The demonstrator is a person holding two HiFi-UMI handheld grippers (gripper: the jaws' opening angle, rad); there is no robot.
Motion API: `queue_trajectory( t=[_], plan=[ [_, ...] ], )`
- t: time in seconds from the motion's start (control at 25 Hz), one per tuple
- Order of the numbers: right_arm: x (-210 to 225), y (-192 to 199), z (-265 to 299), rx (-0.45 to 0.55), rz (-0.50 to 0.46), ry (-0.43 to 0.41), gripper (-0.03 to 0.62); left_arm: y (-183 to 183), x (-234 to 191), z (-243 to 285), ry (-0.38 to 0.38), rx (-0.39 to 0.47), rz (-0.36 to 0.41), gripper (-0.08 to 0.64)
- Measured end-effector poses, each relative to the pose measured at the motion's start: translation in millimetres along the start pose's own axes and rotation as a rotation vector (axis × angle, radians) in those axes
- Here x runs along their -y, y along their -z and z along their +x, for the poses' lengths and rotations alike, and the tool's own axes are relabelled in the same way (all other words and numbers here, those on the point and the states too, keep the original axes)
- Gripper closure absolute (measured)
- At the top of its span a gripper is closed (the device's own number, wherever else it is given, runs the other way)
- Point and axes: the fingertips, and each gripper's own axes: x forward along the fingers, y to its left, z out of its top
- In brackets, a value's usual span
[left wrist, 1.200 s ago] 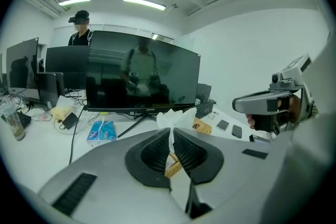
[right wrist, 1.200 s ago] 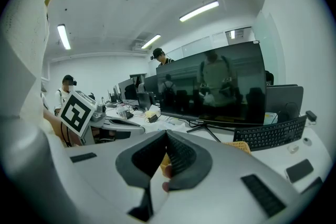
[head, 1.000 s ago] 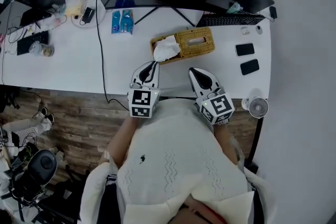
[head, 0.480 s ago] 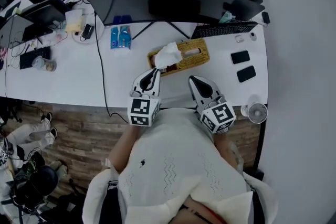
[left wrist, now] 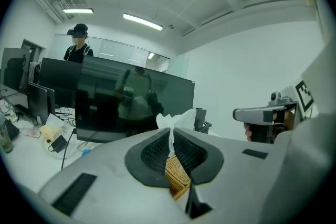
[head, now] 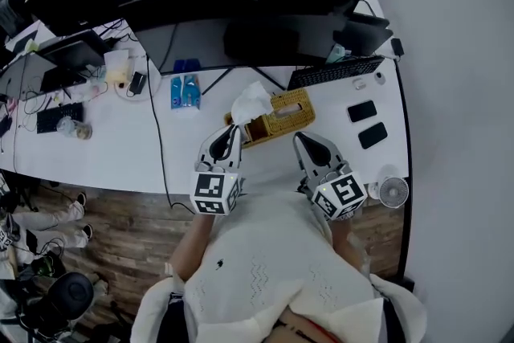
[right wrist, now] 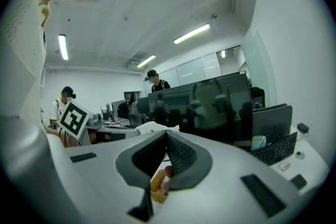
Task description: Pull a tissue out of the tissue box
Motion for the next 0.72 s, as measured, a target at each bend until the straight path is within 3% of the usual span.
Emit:
queue_trajectory(
  t=[0.24,0.72],
  plan=[
    [12,-29,-5,0.041,-0.048,0.025,0.591,-18,6,7,0.009,0.029,0.048,0.538],
    [18,-72,-7,0.128,-0.053,0.028,0.591,-47,7,3,0.009,0.083,0.057,0.538]
  ],
)
